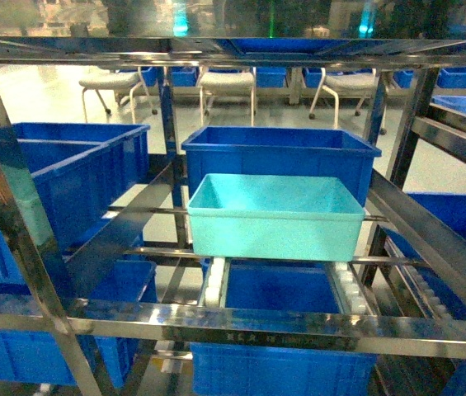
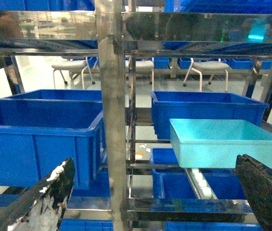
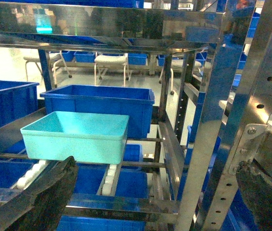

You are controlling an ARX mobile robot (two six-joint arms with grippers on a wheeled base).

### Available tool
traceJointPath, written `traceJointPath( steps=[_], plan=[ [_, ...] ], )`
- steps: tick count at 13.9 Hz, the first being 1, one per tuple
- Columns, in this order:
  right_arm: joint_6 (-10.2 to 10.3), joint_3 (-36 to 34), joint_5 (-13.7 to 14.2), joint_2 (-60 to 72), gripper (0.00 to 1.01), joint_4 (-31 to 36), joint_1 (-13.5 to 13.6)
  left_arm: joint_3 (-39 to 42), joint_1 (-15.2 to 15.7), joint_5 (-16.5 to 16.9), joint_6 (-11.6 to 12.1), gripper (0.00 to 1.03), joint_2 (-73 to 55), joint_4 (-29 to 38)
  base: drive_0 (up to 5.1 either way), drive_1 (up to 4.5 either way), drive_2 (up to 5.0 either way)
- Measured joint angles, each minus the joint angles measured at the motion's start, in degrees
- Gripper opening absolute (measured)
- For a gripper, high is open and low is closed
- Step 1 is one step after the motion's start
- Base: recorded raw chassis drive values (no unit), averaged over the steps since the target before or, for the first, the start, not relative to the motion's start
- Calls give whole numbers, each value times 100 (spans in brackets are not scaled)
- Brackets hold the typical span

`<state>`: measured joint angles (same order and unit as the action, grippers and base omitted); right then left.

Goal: Organize blue bins on left shelf correctly

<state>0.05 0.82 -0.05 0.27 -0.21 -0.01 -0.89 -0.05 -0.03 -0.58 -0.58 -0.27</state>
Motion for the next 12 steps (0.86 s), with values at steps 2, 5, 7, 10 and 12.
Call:
traceJointPath(
  steps=[2, 5, 7, 10, 12],
  plan=[
    [-2, 0, 2, -2, 98, 0, 0, 0, 0, 0, -2, 98, 0, 0, 0, 0, 0],
    [-2, 0, 0, 0, 98, -2, 0, 0, 0, 0, -2, 98, 0, 0, 0, 0, 0],
    [-2, 0, 0, -2, 98, -2, 0, 0, 0, 0, -2, 98, 0, 0, 0, 0, 0],
    [-2, 0, 2, 0, 98, -2, 0, 0, 0, 0, -2, 98, 0, 0, 0, 0, 0],
    [-2, 0, 0, 0, 98, -2, 0, 0, 0, 0, -2, 98, 0, 0, 0, 0, 0]
  ],
)
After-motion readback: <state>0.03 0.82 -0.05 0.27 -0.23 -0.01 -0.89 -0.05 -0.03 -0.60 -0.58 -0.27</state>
